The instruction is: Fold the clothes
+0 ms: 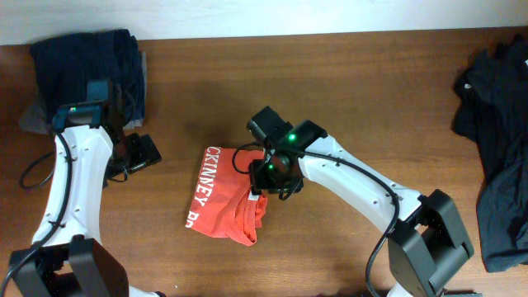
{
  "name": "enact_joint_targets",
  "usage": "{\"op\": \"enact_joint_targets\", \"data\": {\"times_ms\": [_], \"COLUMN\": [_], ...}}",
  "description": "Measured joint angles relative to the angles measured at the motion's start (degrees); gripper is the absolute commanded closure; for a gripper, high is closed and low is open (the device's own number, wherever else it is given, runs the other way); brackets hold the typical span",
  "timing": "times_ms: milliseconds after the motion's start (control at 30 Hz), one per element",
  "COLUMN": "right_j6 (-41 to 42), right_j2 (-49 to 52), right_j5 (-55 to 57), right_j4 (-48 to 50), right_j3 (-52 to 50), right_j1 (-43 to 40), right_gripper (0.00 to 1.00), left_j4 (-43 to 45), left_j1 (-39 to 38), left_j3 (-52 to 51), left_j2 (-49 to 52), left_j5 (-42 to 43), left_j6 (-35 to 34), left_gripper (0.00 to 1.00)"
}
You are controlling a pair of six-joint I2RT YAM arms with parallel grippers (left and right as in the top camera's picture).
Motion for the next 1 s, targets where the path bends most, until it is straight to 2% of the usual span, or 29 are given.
{"op": "enact_joint_targets", "data": {"times_ms": [167,600,1000], "right_j6": [-0.2,2.0,2.8], "right_j2": [0.0,0.0,0.0], "right_j5": [-1.8,-4.2,-4.3], "right_j4": [0.6,5.2,16.6], "right_j3": [-2.5,-9.7,-14.2], "right_j1": [2.2,9.3,9.2], "right_gripper": [0.46,0.46,0.62], "left_j4": [0.0,0.0,0.0], "left_j1": [0.0,0.0,0.0], "left_j3": [0.0,0.0,0.0], "left_j2": [0.0,0.0,0.0], "left_j5": [0.0,0.0,0.0], "left_j6": [0.0,0.0,0.0], "left_gripper": [0.01,0.01,0.01]}}
